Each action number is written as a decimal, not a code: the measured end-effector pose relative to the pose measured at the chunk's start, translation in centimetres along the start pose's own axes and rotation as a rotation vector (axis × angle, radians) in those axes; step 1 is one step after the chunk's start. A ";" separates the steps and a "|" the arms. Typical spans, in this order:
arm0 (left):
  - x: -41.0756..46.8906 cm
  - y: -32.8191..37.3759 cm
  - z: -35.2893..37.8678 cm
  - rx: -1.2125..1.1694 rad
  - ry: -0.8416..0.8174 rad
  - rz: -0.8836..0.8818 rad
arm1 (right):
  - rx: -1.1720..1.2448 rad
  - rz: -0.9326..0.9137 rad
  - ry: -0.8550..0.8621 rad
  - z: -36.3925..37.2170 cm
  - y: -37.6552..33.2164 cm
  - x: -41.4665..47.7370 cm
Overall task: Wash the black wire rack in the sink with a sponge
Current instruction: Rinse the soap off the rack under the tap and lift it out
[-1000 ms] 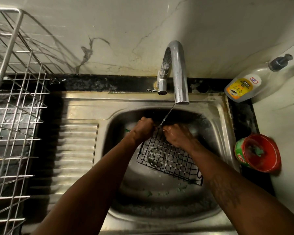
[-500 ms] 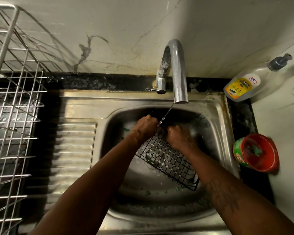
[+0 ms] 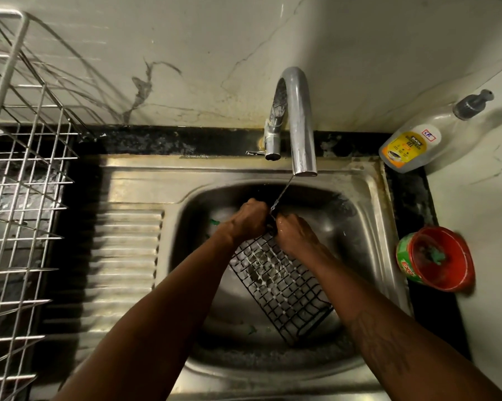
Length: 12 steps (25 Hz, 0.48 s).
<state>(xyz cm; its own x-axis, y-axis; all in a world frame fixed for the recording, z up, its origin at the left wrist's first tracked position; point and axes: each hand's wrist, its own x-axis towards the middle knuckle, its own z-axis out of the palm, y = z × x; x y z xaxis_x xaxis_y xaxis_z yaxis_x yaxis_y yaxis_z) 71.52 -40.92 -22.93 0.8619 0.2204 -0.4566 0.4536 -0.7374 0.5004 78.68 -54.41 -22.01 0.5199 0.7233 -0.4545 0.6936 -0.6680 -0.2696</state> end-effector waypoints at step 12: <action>-0.5 -1.5 0.7 -0.059 0.056 0.007 | 0.070 0.127 0.093 -0.3 0.7 0.0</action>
<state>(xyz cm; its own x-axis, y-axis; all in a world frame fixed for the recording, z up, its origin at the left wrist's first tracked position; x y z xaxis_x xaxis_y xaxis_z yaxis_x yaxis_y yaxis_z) 70.23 -40.33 -23.96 0.8756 0.2518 -0.4123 0.4588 -0.7006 0.5465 79.31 -54.86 -21.89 0.6473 0.6430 -0.4093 0.5847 -0.7634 -0.2745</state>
